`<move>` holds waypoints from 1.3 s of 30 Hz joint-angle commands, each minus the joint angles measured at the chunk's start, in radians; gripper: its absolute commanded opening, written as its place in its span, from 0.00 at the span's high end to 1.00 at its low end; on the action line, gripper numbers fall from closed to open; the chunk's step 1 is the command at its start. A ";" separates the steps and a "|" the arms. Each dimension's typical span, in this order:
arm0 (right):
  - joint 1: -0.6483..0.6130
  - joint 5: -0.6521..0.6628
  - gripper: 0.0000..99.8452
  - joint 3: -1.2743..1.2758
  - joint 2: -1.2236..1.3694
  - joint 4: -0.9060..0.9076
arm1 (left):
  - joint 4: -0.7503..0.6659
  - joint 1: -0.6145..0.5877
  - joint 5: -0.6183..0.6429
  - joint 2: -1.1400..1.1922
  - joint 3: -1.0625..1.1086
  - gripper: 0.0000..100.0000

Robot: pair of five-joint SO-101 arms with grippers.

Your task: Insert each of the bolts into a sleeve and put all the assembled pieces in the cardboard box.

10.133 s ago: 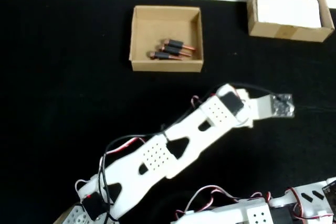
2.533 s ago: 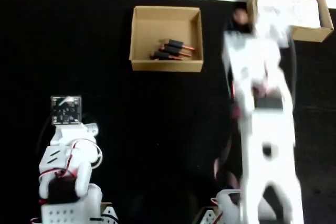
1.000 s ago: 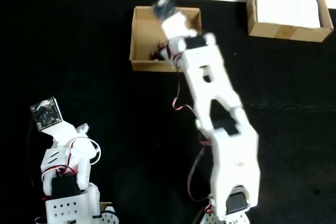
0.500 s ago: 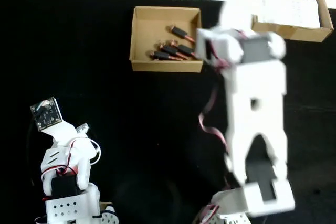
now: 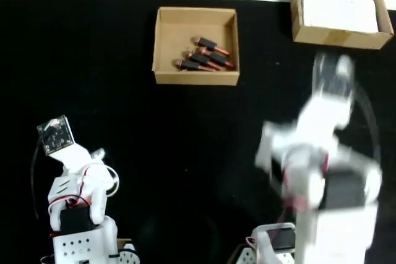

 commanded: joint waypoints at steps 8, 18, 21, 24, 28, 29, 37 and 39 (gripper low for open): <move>0.013 0.003 0.99 0.776 -0.642 -0.463 | 0.069 0.008 0.002 0.001 0.015 0.99; 0.016 0.003 0.99 1.207 -0.799 -0.527 | 0.371 0.176 -0.210 -0.008 0.015 0.99; 0.033 0.003 0.99 1.267 -0.799 -0.550 | 0.371 0.176 -0.212 -0.008 0.015 0.99; 0.090 0.003 0.99 1.348 -0.799 -0.547 | 0.371 0.176 -0.212 -0.008 0.015 0.99; 0.202 0.003 0.99 1.415 -0.799 -0.479 | 0.371 0.176 -0.213 -0.008 0.015 0.99; 0.220 0.003 0.99 1.411 -0.799 -0.463 | 0.371 0.176 -0.213 -0.008 0.015 0.99; 0.275 0.000 0.99 1.411 -0.799 -0.470 | 0.371 0.176 -0.215 -0.008 0.015 0.99; 0.275 0.000 0.99 1.411 -0.799 -0.470 | 0.371 0.176 -0.215 -0.008 0.015 0.99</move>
